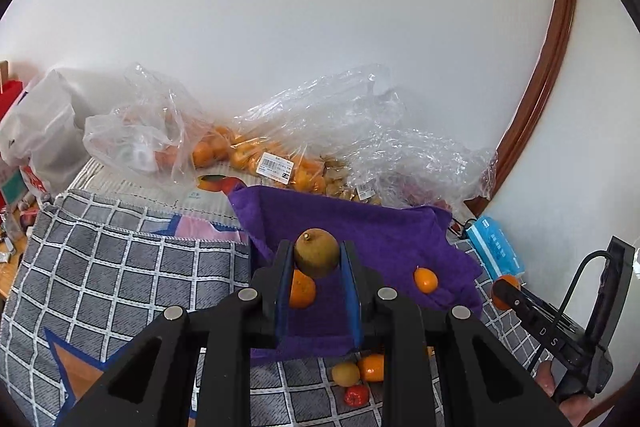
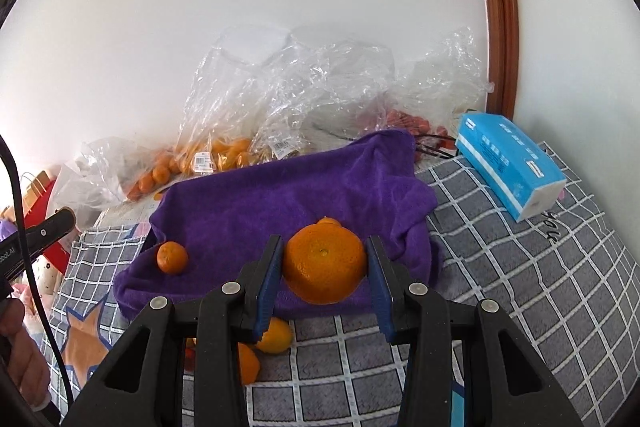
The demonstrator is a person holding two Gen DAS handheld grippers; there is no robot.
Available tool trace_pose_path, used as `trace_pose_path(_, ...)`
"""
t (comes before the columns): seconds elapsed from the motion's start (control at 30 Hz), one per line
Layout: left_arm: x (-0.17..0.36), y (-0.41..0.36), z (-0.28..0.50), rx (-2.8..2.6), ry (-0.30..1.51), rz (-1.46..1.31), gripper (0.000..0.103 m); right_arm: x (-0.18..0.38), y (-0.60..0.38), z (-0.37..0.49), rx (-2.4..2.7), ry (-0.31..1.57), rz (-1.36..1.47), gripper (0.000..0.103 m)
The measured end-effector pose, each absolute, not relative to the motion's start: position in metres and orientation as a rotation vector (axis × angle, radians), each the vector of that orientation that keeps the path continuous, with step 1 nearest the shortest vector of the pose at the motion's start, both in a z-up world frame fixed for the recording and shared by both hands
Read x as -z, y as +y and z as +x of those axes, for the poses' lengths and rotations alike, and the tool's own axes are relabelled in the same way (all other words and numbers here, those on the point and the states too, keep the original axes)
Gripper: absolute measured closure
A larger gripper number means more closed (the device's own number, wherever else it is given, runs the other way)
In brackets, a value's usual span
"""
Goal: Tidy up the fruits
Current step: 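Carry the yellow-green fruit over the towel with the left tool while the right tool carries the orange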
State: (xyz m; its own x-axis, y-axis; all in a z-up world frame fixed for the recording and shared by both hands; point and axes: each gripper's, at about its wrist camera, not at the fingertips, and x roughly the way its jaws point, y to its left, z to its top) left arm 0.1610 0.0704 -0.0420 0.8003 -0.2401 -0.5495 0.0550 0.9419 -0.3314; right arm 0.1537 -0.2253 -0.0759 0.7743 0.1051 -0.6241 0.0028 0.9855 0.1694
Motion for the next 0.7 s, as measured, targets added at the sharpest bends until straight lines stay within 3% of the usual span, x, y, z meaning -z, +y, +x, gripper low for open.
trace_pose_path(0.37,0.064,0.072,0.188,0.122,0.613,-0.319,0.081,0.075,-0.216,0.189,-0.099,0.644,0.185,0.062)
trace_pose_path(0.7,0.097,0.076,0.199,0.14,0.644,-0.369,0.081,0.109,-0.227,0.215,-0.104,0.666,0.235,0.062)
